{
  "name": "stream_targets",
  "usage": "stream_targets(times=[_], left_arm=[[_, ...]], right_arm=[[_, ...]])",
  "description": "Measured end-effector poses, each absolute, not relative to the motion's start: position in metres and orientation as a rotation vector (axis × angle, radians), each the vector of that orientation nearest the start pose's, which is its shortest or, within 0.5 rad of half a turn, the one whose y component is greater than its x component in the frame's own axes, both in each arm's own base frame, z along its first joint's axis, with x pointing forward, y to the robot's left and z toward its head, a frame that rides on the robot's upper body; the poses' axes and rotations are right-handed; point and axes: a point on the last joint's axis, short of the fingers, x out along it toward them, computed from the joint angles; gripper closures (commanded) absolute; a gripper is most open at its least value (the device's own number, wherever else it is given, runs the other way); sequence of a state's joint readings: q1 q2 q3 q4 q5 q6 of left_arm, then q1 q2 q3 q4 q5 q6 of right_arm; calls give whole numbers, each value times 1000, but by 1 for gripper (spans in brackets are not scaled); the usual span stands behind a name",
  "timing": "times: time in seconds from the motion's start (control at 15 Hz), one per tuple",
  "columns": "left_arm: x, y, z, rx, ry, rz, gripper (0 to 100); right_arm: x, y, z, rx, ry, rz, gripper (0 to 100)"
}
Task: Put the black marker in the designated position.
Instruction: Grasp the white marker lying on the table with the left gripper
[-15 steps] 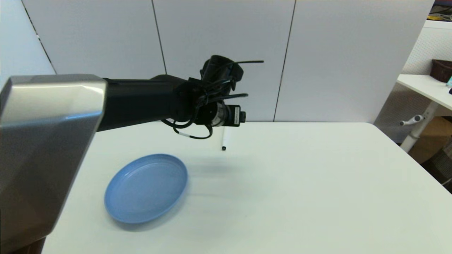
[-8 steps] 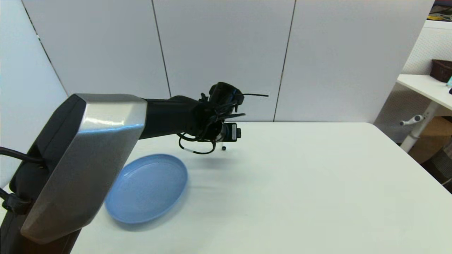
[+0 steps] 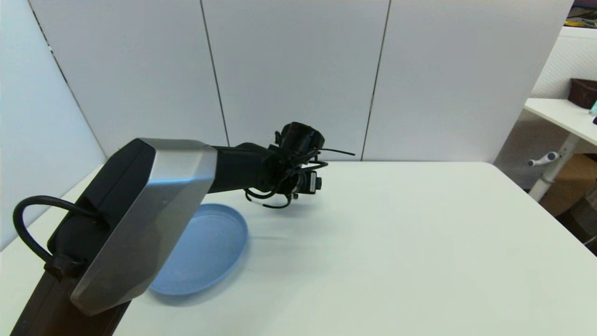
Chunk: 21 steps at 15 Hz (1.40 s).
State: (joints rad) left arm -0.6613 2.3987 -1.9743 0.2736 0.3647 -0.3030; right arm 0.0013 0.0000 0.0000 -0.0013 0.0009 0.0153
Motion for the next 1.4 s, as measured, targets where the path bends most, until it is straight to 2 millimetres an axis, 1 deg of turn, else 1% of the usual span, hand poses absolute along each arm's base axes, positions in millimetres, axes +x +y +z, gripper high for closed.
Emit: stream_targets(times=[0.2,0.47,0.8,0.87,1.13,1.4], left_arm=[[395,-291,129,105,647,-194,0],[397,-293,121,115,654,-195,0],[400,-296,116,104,641,-198,0],[400,-296,115,100,642,-198,100],[400,-297,115,83,648,-240,100],[401,-297,114,81,649,-242,100]], right_arm=[[-23,0,76,16,-1,2,0],[-23,0,76,15,-1,1,0],[-23,0,76,16,-1,3,0],[-23,0,76,15,-1,3,0],[-23,0,76,15,-1,3,0],[-23,0,76,15,-1,3,0]])
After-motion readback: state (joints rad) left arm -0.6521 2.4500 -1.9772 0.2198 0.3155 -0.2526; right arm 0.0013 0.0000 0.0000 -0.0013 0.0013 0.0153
